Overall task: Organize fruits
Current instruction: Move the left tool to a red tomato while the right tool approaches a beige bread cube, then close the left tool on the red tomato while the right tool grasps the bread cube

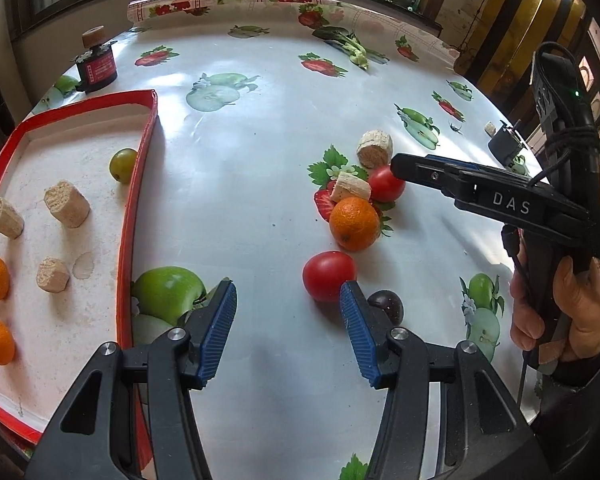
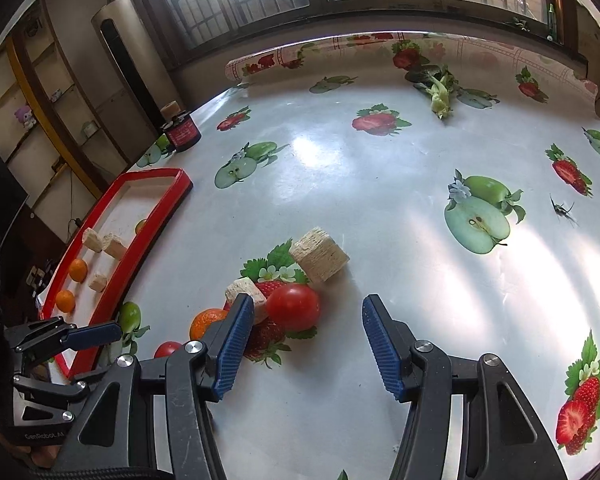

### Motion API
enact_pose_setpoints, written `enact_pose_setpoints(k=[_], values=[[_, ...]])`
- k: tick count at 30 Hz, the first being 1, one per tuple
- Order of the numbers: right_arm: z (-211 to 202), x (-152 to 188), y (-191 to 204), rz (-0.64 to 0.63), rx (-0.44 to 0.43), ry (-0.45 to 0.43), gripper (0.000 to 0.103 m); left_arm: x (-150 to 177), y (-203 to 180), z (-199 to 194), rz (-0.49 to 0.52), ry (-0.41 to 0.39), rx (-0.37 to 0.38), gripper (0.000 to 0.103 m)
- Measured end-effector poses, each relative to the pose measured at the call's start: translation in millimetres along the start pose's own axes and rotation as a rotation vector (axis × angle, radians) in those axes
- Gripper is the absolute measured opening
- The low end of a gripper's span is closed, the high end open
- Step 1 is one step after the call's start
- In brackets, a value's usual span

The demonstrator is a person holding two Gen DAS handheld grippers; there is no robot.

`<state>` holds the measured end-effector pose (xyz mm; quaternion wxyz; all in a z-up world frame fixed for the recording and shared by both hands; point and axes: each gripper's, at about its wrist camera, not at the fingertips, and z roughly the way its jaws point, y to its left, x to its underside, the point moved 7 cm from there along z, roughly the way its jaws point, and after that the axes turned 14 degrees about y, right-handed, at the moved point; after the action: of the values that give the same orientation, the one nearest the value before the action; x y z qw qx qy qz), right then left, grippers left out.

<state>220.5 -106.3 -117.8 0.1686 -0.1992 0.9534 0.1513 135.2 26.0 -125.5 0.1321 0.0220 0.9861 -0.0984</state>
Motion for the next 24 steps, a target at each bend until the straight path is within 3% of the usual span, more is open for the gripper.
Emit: enact_pose_setpoints(k=[11, 13, 15, 24], values=[[32.2, -30.1, -3.9, 0.001, 0.024, 0.034, 0.057, -15.3, -17.8, 25.5, 0.029, 0.032, 0.078, 0.052], [38.6, -29.1, -6.2, 0.005, 0.026, 0.047, 0.047, -16.8, -20.9, 26.0, 0.048, 0.02, 0.073, 0.048], [38.4, -28.5, -6.6, 0.005, 0.009, 0.037, 0.041, -16.8, -24.9, 26.2, 0.056, 0.023, 0.116, 0.03], [16.7, -21.7, -1.1, -0.011, 0.027, -0.002, 0.041, -10.3, -18.3, 17.3, 0.059, 0.006, 0.074, 0.028]])
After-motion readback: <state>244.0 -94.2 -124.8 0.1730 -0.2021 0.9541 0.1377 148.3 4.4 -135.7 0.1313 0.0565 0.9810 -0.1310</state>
